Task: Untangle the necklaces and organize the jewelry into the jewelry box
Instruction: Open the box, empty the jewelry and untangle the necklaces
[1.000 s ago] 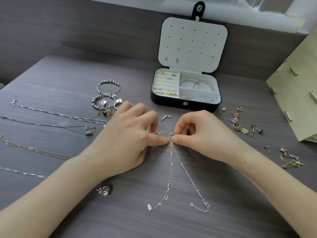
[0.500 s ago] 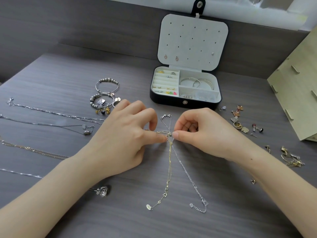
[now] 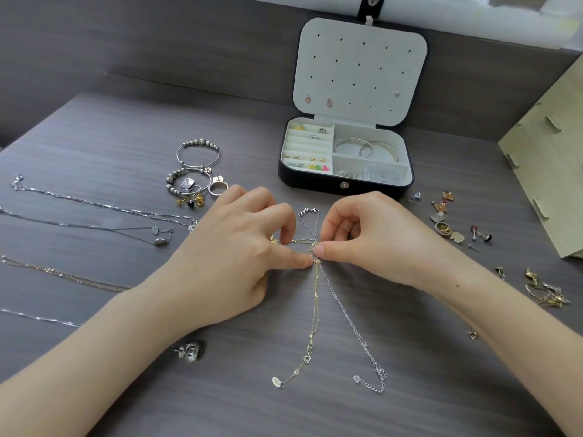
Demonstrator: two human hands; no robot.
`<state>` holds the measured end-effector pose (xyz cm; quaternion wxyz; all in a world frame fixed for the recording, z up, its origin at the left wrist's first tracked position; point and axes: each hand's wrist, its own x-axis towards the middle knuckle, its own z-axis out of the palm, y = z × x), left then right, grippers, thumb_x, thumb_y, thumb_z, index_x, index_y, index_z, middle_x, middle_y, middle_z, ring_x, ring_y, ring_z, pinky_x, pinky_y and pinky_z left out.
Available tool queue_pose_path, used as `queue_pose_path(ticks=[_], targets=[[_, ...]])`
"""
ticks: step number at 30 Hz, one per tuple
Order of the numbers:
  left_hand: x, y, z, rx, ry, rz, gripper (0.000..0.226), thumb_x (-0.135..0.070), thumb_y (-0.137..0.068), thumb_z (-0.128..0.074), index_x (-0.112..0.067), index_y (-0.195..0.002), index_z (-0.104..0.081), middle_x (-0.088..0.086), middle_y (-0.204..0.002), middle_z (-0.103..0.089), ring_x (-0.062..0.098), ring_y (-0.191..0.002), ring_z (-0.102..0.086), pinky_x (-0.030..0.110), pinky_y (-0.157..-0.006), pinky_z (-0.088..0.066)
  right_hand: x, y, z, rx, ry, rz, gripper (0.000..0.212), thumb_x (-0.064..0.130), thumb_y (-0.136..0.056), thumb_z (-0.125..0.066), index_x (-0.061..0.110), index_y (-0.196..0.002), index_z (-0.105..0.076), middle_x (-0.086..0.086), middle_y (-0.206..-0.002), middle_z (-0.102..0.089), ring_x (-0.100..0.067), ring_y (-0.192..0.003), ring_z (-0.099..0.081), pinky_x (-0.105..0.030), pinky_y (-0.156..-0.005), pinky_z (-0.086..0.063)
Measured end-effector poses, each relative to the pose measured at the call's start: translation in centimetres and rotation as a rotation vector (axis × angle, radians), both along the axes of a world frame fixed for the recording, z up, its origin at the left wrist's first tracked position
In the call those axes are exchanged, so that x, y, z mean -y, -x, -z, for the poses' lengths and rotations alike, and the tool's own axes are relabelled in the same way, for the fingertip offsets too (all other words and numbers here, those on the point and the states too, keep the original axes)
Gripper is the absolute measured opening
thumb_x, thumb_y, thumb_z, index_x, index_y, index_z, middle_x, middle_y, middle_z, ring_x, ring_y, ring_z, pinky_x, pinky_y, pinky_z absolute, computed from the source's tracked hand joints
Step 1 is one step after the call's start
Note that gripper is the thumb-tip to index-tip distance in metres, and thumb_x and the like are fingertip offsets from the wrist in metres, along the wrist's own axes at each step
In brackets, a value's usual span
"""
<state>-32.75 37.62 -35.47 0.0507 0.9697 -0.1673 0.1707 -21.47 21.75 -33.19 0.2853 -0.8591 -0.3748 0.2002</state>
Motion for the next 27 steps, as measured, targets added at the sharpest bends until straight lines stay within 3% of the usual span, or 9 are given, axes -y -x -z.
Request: queue_pose_path(ticks=[8,21,27], targets=[[-0.1,0.0,0.0,-0.014,0.024,0.01,0.055,-0.012,-0.064,-0.033,-0.033,-0.093,-0.075,0.0,-0.085,-0.06,0.019,-0.078,-0.039,0.032,-0.062,-0.024,0.3,-0.3,-0.1,-0.044,-0.023,-0.02,0.014,0.021,-0.073,-0.078,0.019,-0.069,-0.065,0.012,-0.053,-0.056,0.002,-0.047,-0.049,-0.01,-0.049,-0.035],[-0.3,0.0,0.0,-0.006,0.041,0.021,0.053,-0.01,-0.065,-0.032,-0.031,-0.089,-0.076,0.0,-0.084,-0.059,0.02,-0.078,-0.039,0.032,-0.061,-0.024,0.9,-0.2,0.0,0.003,-0.04,-0.042,0.013,0.018,-0.077,-0.075,0.022,-0.07,-0.064,0.011,-0.059,-0.056,0.002,-0.05,-0.048,-0.011,-0.052,-0.037],[-0.2,0.1,0.0,0.002,0.038,0.023,0.054,-0.008,-0.064,-0.032,-0.031,-0.089,-0.075,0.0,-0.083,-0.058,0.02,-0.076,-0.039,0.032,-0.061,-0.027,1.8,0.4,0.2,0.066,-0.187,-0.133,0.009,0.022,-0.077,-0.072,0.027,-0.076,-0.065,0.013,-0.068,-0.056,-0.006,-0.059,-0.046,-0.015,-0.058,-0.038]])
